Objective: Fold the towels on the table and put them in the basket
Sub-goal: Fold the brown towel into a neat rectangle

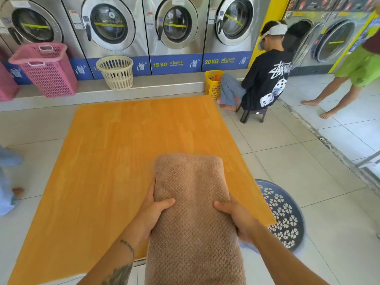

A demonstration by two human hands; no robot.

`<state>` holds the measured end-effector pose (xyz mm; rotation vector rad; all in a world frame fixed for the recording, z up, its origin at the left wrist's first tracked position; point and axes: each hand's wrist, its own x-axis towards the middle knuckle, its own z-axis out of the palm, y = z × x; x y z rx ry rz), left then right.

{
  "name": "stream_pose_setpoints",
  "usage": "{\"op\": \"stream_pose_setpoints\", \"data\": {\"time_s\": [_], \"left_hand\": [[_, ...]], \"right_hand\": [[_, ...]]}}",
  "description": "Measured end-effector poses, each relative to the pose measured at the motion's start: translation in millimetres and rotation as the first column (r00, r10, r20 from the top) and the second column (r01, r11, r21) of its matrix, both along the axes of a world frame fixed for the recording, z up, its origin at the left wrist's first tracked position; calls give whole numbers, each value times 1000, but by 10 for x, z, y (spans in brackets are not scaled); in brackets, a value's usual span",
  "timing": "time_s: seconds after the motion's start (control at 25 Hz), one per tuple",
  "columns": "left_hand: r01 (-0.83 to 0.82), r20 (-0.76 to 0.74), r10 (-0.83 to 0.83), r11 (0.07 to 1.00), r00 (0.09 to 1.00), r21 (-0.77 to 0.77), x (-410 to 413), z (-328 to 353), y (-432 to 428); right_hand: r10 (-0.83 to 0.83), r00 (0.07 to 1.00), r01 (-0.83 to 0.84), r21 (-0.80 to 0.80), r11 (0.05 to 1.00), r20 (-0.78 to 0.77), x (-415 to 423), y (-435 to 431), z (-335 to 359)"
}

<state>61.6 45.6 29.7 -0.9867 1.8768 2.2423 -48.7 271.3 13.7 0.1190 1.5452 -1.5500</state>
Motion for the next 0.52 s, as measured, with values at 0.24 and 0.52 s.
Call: {"op": "stream_pose_setpoints", "data": {"time_s": [0.24,0.52], "left_hand": [[183,-87,-202,965,976,-186,-992,115,1470],[268,-7,-278,932,961,-244,-2006,-91,3420]], "right_hand": [[-202,961,217,57,975,-191,-478,1517,78],[-23,956,131,358,924,-293,-1526,3255,-50]]}}
